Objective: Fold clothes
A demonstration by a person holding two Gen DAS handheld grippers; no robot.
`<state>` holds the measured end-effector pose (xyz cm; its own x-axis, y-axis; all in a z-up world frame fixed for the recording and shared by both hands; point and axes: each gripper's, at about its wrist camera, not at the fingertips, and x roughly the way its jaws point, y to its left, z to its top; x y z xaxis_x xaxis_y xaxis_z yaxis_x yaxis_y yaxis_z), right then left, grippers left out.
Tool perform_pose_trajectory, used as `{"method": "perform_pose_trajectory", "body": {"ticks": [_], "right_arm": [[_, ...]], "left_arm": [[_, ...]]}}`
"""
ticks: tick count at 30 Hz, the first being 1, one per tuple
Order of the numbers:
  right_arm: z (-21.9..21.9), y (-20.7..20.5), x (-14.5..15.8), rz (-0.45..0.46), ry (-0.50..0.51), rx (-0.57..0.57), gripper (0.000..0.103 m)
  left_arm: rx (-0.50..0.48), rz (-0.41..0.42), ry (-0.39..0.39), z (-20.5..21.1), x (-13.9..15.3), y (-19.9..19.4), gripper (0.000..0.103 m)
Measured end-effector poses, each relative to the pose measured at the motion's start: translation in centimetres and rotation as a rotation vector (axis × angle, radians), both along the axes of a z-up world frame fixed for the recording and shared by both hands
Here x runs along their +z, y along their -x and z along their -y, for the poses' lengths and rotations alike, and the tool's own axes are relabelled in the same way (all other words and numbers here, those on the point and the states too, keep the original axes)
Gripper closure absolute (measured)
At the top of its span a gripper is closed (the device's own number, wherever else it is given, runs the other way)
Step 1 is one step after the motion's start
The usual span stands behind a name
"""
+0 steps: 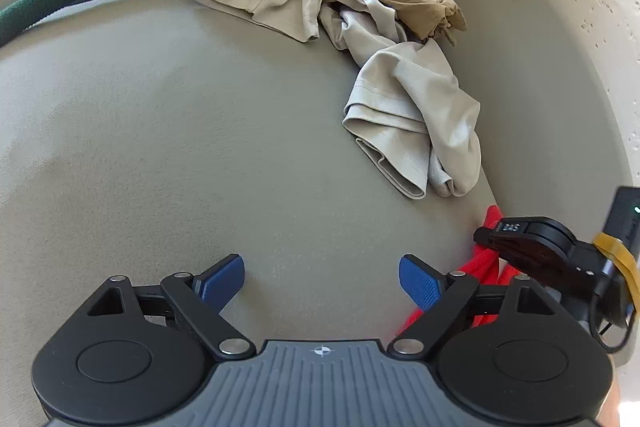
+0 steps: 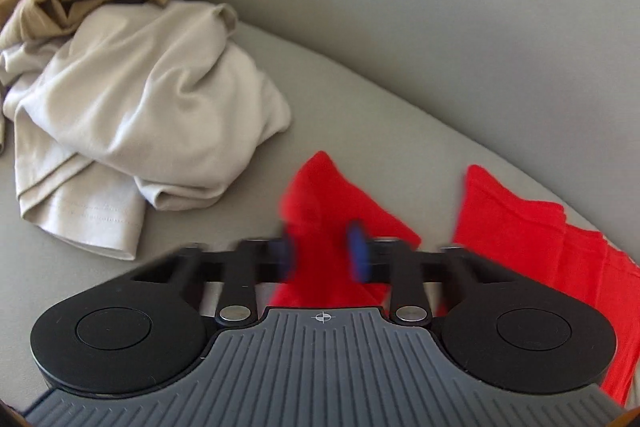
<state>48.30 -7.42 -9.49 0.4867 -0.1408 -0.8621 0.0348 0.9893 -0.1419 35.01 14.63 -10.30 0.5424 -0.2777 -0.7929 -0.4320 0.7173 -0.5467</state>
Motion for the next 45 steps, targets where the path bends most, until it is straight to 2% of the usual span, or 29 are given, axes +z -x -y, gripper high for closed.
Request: {"method": "perform_pose_trajectory", "body": {"ticks": [3, 4, 8, 12, 14, 16, 17, 20, 23, 24, 25, 26, 27, 28, 31, 33, 34, 35, 37, 40, 42, 44, 45], "right_arm": [[1.0, 2.0, 3.2, 0.077, -0.192, 0.075, 0.095], [1.4, 3.0, 4.5, 0.106, -0.296, 0.12, 0.095], [3.5, 7.6, 8.5, 0.175, -0.76, 0.243, 0.095], [6.1, 10.9, 9.3, 0.195, -1.154, 0.203, 0.095], [6.6, 12.1, 8.5, 0.184, -1.321, 0.159, 0.095], [6.5, 13.2, 7.5, 0.16, -1.417, 0.124, 0.095], [6.4, 13.4, 7.0, 0.144, -1.429, 0.102, 0.095], [6.2, 13.8, 5.6, 0.092, -1.433, 0.035, 0.094], [6.4, 13.4, 4.8, 0.071, -1.409, -0.016, 0.094], [6.6, 13.3, 4.8, 0.074, -1.402, -0.03, 0.094], [6.8, 13.1, 4.7, 0.078, -1.396, -0.043, 0.094], [7.0, 12.9, 4.7, 0.078, -1.387, -0.049, 0.094], [7.0, 12.8, 4.7, 0.076, -1.378, -0.053, 0.094], [7.1, 12.6, 4.7, 0.075, -1.368, -0.057, 0.094], [6.9, 12.4, 5.1, 0.07, -1.314, -0.05, 0.093], [6.6, 12.4, 5.6, 0.078, -1.245, -0.046, 0.09], [6.5, 12.5, 6.2, 0.096, -1.193, -0.054, 0.084], [6.4, 12.7, 6.8, 0.12, -1.131, -0.063, 0.065], [6.5, 13.7, 8.7, 0.199, -1.001, -0.081, 0.042], [7.2, 15.9, 12.4, 0.348, -0.814, -0.077, 0.041], [7.7, 17.3, 15.2, 0.442, -0.694, -0.068, 0.037], [8.3, 18.4, 17.8, 0.514, -0.583, -0.058, 0.023], [8.5, 18.9, 19.0, 0.541, -0.534, -0.052, 0.02]], "left_arm": [[0.001, 0.09, 0.123, -1.0, -0.1, 0.4, 0.018], [-0.001, 0.125, 0.172, -1.4, -0.1, 0.6, 0.018], [0.032, 0.267, 0.474, -3.3, -1.1, 1.6, 0.018], [0.094, 0.342, 0.807, -4.1, -3.2, 2.0, 0.017], [0.094, 0.372, 0.917, -3.7, -3.5, 1.8, 0.018], [0.093, 0.401, 1.027, -3.3, -3.9, 1.5, 0.019], [0.07, 0.419, 1.072, -2.8, -3.7, 1.4, 0.019], [0.019, 0.455, 1.128, -1.4, -2.9, 1.1, 0.028], [0.023, 0.436, 1.099, -1.0, -2.3, 1.1, 0.049], [0.03, 0.426, 1.093, -0.8, -2.3, 1.0, 0.06], [0.038, 0.416, 1.087, -0.7, -2.4, 0.8, 0.078], [0.044, 0.405, 1.071, -0.7, -2.4, 0.7, 0.086], [0.051, 0.395, 1.055, -0.7, -2.3, 0.6, 0.097], [0.053, 0.392, 1.028, -0.7, -2.2, 0.6, 0.101], [0.057, 0.415, 0.93, -0.8, -1.1, 0.6, 0.101], [0.062, 0.466, 0.841, -1.3, 0.1, 0.1, 0.101], [0.079, 0.505, 0.775, -1.7, 1.0, 0.0, 0.101], [0.099, 0.552, 0.696, -2.5, 1.9, 0.7, 0.101], [0.15, 0.639, 0.548, -4.0, 3.9, 1.9, 0.101], [0.228, 0.754, 0.404, -6.0, 7.0, 4.1, 0.101], [0.268, 0.831, 0.307, -7.2, 8.9, 5.3, 0.101], [0.301, 0.882, 0.196, -8.6, 10.1, 6.8, 0.101], [0.316, 0.881, 0.151, -9.0, 10.4, 7.1, 0.101]]}}
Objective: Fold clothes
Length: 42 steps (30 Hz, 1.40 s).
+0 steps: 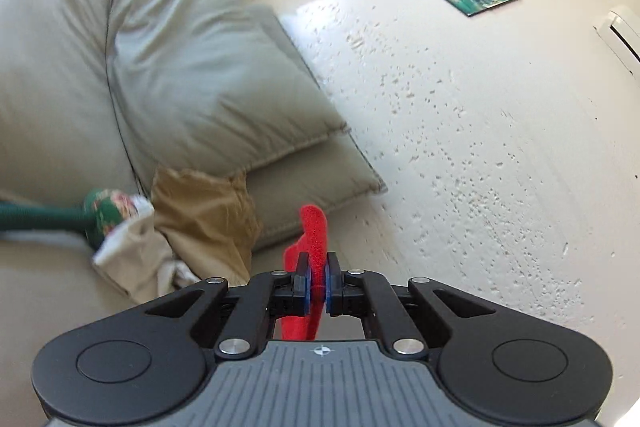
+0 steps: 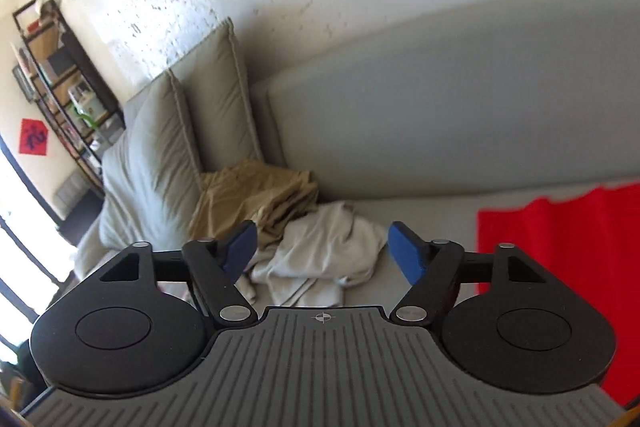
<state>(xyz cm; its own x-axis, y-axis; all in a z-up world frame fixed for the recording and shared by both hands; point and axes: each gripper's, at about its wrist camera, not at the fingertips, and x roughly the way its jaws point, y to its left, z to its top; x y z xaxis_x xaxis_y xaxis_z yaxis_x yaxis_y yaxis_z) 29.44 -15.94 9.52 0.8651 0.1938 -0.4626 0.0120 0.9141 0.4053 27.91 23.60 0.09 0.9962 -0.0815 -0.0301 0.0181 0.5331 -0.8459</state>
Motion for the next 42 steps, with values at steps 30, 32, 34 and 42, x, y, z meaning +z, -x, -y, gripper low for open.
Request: {"method": "perform_pose_trajectory", "body": {"ticks": [30, 32, 34, 42], "right_arm": [[6.3, 20.6, 6.1, -0.027, -0.019, 0.041, 0.015], [7.7, 24.7, 6.3, -0.018, -0.006, 0.013, 0.012], [9.1, 28.7, 6.1, -0.016, 0.002, -0.027, 0.01], [17.0, 40.0, -1.9, -0.172, -0.237, -0.203, 0.011]], "left_arm": [[-0.073, -0.477, -0.66, 8.7, 0.8, 4.2, 0.032], [-0.255, -0.489, -0.726, 14.7, 0.9, 6.5, 0.029], [-0.466, -0.483, -0.779, 20.4, 0.4, 9.8, 0.021], [-0.809, -0.627, -0.642, 26.8, -5.5, 23.7, 0.026]]}}
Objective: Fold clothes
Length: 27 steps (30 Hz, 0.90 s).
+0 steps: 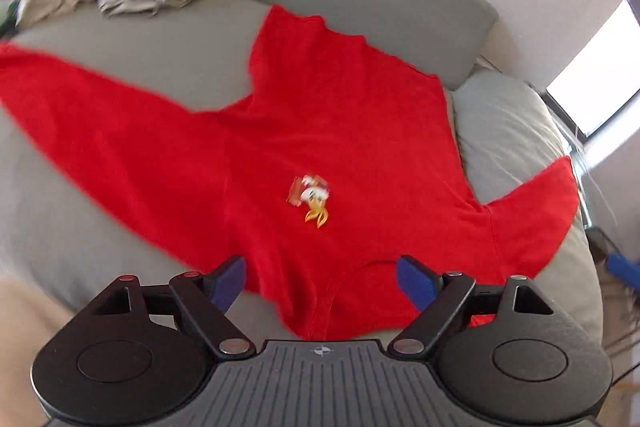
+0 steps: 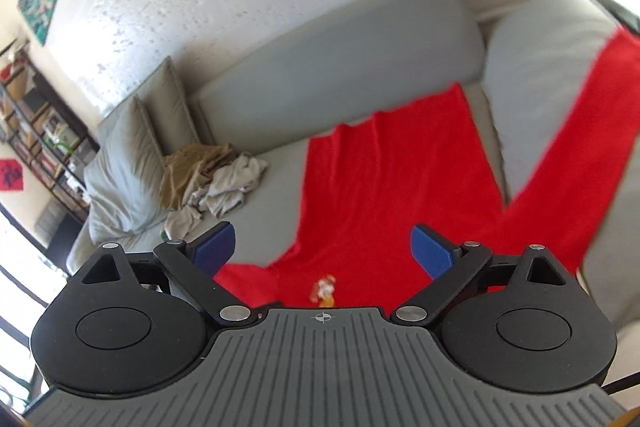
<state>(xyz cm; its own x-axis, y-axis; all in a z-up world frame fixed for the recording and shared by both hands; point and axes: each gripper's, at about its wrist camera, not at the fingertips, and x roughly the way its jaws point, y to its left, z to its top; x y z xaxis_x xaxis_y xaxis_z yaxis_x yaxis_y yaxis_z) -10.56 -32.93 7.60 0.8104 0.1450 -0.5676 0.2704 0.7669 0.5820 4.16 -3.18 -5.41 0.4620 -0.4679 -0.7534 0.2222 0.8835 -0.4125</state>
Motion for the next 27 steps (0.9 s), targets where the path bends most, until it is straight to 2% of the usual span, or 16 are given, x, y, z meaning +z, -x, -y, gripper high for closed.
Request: {"method": "perform_pose_trajectory", "body": {"ticks": [2, 3, 4, 5, 8, 9, 10, 12, 14, 16, 18, 20, 22, 25, 27], "right_arm": [[0.9, 1.9, -3.1, -0.023, -0.079, 0.005, 0.037], [1.3, 2.9, -4.7, -0.034, -0.116, 0.01, 0.042], [1.4, 3.5, -5.8, -0.046, -0.126, 0.012, 0.045], [1.4, 4.0, -6.8, -0.06, -0.128, 0.014, 0.046], [0.7, 4.4, -8.5, -0.095, -0.138, 0.058, 0.046], [0.6, 4.3, -8.7, -0.097, -0.149, 0.074, 0.046], [0.5, 4.3, -8.7, -0.097, -0.153, 0.083, 0.044], [0.5, 4.0, -8.3, -0.114, -0.133, 0.083, 0.037], [0.4, 3.9, -7.8, -0.129, -0.112, 0.076, 0.03], [0.6, 4.0, -7.2, -0.123, -0.116, 0.069, 0.029], [0.9, 4.1, -7.0, -0.122, -0.125, 0.068, 0.029], [1.3, 4.1, -6.8, -0.128, -0.123, 0.056, 0.029], [1.9, 4.3, -6.8, -0.135, -0.131, 0.031, 0.029], [2.7, 4.6, -6.8, -0.134, -0.148, -0.004, 0.029], [3.3, 4.6, -7.0, -0.144, -0.155, -0.03, 0.029]], "left_arm": [[0.129, -0.051, 0.054, -2.0, -1.2, 1.7, 0.035], [0.194, -0.077, 0.081, -3.0, -1.7, 2.5, 0.042], [0.258, -0.102, 0.108, -4.0, -2.3, 3.3, 0.043], [0.265, -0.119, 0.112, -4.3, -2.3, 3.7, 0.045], [0.239, -0.087, 0.035, -3.4, -0.2, 4.7, 0.043], [0.232, -0.074, 0.001, -2.9, 0.5, 5.0, 0.04], [0.216, -0.061, -0.037, -2.4, 1.1, 5.0, 0.031], [0.201, -0.037, -0.096, -1.5, 1.9, 4.7, 0.029], [0.264, -0.056, -0.085, -2.0, 1.6, 4.2, 0.035], [0.347, -0.103, 0.048, -3.5, 0.7, 2.9, 0.043], [0.416, -0.152, 0.119, -4.3, -0.7, 1.5, 0.048], [0.44, -0.182, 0.128, -4.4, -1.9, 0.3, 0.052], [0.465, -0.212, 0.138, -4.4, -3.1, -0.8, 0.052], [0.527, -0.271, 0.192, -4.7, -5.2, -1.5, 0.057], [0.563, -0.266, 0.213, -4.9, -5.4, -1.7, 0.057]]}}
